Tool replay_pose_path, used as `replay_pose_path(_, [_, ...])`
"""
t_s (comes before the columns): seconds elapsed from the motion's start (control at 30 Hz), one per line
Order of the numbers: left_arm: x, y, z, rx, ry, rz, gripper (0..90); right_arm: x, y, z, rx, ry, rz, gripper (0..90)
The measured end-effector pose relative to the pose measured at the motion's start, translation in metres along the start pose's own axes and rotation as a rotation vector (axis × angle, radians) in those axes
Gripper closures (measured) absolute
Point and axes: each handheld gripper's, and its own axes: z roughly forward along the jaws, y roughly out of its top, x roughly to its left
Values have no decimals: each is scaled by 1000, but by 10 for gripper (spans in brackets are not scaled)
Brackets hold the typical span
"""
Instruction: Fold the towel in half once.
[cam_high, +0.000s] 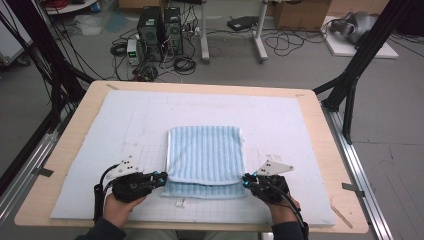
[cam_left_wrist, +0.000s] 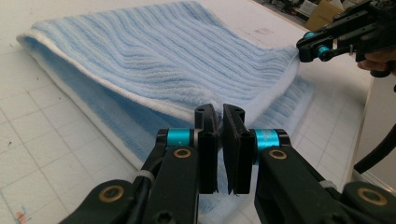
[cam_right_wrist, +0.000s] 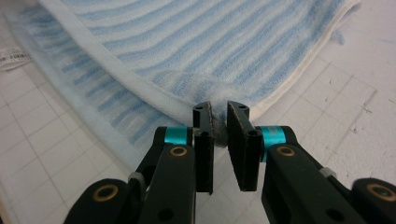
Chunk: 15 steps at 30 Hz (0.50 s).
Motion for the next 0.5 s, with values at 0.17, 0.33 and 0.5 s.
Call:
replay_pose_path(0.17, [0, -2, -3, 1, -5, -7, 842, 3, 0, -7, -16, 11, 8, 807])
replay_pose_path(0.33, [-3, -10, -5, 23, -19, -11, 842, 9, -9, -10, -6, 20, 12, 807])
replay_pose_path(0.5, [-6, -18, -7, 46, -20, -15, 842, 15, -16, -13, -1, 24, 21, 804])
